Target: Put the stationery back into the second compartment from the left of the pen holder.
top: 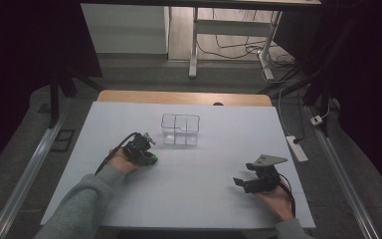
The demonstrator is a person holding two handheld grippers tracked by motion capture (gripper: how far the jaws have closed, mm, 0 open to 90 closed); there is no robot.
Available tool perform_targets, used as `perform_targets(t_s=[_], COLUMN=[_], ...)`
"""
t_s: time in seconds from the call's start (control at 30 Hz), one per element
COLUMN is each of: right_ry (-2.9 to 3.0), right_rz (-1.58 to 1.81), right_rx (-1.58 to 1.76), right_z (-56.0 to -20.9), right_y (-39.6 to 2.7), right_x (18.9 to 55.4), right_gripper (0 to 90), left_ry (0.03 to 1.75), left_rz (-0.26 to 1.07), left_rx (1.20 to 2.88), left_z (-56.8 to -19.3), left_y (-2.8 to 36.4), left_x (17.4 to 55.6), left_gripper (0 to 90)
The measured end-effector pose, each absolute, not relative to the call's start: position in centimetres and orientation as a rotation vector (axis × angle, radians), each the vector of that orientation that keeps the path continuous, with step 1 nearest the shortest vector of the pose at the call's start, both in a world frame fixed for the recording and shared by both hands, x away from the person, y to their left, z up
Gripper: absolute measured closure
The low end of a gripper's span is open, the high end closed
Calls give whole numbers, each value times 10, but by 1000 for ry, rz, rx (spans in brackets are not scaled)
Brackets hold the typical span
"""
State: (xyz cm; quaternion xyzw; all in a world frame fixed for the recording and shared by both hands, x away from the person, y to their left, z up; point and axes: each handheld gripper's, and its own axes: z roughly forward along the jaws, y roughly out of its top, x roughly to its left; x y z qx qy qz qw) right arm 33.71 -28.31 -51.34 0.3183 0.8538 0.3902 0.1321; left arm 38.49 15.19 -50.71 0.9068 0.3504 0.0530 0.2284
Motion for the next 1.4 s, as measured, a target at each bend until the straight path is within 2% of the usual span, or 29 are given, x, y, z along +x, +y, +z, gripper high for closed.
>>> perform_targets(t_s=[0.77, 1.4], right_ry=[2477, 2475], right_rz=[1135, 1135], right_rx=[924, 921], right_z=[-513, -514], right_y=[-283, -283], right_x=[337, 338], right_gripper=[196, 197], left_ry=[965, 940], left_rz=[214, 288], left_rx=[2319, 2194], left_z=[-474, -442], left_y=[179, 186], left_x=[372, 368], left_gripper=[667, 667])
